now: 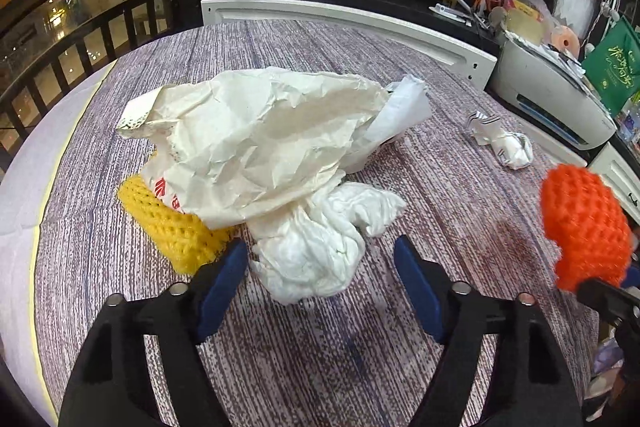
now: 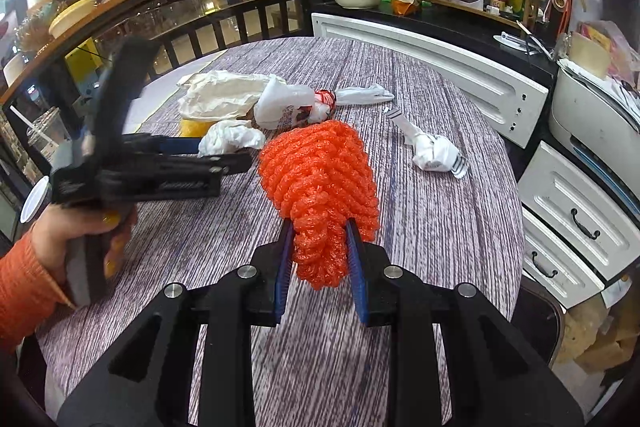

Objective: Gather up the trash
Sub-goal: 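Grasp the orange mesh net with the right gripper while the left grasps the white tissue, then carry the orange net and white tissue over the trash bin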

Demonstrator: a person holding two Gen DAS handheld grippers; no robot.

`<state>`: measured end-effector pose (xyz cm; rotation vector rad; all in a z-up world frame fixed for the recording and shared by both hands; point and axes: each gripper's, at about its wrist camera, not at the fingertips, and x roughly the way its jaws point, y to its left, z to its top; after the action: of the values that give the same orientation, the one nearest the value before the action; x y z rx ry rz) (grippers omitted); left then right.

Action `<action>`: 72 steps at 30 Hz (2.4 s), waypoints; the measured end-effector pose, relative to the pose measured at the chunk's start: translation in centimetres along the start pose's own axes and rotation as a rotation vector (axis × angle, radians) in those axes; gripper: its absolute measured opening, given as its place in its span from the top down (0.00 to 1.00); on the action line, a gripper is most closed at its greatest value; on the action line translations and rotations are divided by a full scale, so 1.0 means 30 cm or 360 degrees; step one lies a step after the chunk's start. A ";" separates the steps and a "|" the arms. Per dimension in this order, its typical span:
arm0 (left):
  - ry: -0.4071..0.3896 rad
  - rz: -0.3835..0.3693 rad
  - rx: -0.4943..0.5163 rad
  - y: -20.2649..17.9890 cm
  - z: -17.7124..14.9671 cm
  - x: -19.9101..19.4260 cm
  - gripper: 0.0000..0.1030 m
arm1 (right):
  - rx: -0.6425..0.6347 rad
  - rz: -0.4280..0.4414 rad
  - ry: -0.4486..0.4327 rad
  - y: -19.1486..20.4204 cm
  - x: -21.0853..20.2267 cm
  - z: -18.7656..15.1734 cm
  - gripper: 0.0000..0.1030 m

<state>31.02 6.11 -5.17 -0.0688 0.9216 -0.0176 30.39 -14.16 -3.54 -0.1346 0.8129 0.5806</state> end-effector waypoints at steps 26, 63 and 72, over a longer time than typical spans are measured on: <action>-0.0234 -0.0254 -0.0072 -0.073 -0.186 -0.254 0.72 | 0.0347 0.0040 -0.0188 -0.134 -0.169 -0.228 0.75; -0.0250 -0.0713 0.0247 -0.637 -0.275 -0.346 0.72 | 0.0864 -0.0498 0.0035 -0.615 -0.092 -0.656 0.75; -0.0221 -0.0761 0.0319 -0.726 -0.285 -0.336 0.72 | 0.0985 -0.0580 0.0133 -0.658 -0.012 -0.737 0.30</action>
<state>18.42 -15.62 -0.83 -0.1017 0.7435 -0.5416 26.53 -38.12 -20.55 0.2592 0.9879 -0.0343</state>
